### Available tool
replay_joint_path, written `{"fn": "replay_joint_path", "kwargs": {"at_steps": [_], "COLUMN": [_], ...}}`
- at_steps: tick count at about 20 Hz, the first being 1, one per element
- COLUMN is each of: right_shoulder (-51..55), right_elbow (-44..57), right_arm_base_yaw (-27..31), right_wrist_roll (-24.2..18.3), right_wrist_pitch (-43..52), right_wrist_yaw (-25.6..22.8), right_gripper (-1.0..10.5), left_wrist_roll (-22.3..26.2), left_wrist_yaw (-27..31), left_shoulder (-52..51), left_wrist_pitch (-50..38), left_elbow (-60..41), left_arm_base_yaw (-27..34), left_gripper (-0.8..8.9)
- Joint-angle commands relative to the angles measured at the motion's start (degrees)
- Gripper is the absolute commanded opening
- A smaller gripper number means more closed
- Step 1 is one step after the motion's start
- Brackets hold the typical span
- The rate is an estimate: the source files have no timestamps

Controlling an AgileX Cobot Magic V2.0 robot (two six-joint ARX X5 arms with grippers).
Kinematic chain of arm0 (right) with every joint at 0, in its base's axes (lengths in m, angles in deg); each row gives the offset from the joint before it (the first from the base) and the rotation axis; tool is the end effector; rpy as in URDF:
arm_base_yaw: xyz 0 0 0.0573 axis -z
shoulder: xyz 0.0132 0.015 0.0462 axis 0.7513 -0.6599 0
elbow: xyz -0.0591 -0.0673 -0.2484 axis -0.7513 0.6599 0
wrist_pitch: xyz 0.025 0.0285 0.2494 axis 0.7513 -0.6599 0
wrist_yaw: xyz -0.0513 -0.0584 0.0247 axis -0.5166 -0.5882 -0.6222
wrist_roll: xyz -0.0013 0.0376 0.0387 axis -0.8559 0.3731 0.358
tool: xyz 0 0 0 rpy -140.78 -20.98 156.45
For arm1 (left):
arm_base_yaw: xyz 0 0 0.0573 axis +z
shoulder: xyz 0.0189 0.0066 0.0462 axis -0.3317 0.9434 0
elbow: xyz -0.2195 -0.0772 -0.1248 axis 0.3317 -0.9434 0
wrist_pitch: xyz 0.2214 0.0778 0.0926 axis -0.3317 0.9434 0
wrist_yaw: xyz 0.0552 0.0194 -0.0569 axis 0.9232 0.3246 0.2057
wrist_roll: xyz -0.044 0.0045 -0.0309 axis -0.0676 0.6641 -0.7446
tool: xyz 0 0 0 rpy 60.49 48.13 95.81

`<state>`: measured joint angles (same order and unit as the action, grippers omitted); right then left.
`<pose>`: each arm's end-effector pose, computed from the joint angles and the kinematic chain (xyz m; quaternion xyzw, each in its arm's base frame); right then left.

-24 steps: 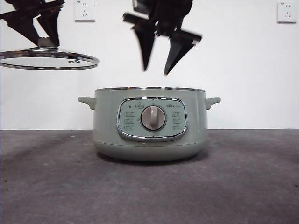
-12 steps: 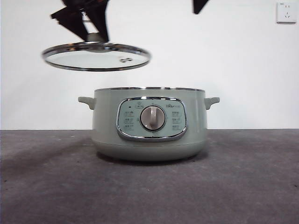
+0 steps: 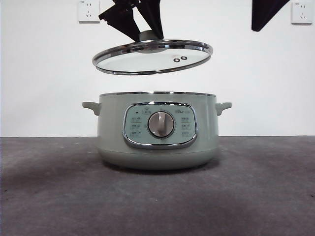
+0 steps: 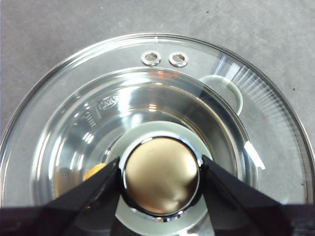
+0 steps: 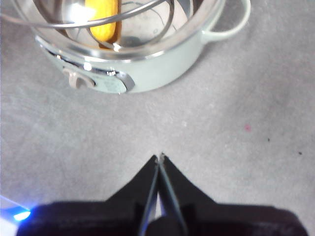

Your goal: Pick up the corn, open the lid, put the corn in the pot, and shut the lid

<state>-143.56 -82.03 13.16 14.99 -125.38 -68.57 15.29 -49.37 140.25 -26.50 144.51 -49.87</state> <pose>0.1907 0.1327 0.3598 -0.1279 0.4678 0.1999 0.8514 0.3523 -0.2128 0.3872 0.1032 0.3844 -0.3215 0.8592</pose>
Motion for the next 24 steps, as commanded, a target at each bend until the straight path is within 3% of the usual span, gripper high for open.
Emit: {"fn": "replay_joint_path", "kwargs": {"at_steps": [1,5,9,16,24], "right_shoulder": [1.86,5.44,8.52,13.44,15.17], "right_elbow": [0.63,0.63,0.76,1.75,2.89], "right_arm_base_yaw": [-0.07,-0.07,-0.04,-0.04,-0.04], "right_wrist_roll": [1.57,1.75,1.64,-1.73,-1.70], "right_wrist_pitch": [-0.13,-1.99,-5.07,-5.95,-6.01], "right_wrist_yaw": [-0.07,-0.39,-5.35,-5.11,-3.80], "right_gripper": [-0.1,-0.1,-0.1,-0.1,-0.1], "left_wrist_roll": [-0.79,-0.98,-0.98,-1.09,-0.98], "left_wrist_yaw": [0.00,3.65,4.48,7.65,7.43], "left_shoulder": [1.38,3.37,5.14,6.21,6.34], "left_wrist_pitch": [-2.08,-2.45,-2.38,-2.27,-2.01], "left_elbow": [0.52,0.52,0.52,0.52,0.50], "left_arm_base_yaw": [-0.92,-2.36,-2.91,-2.97,-2.71], "left_gripper": [-0.09,-0.09,-0.09,-0.09,-0.09]}}
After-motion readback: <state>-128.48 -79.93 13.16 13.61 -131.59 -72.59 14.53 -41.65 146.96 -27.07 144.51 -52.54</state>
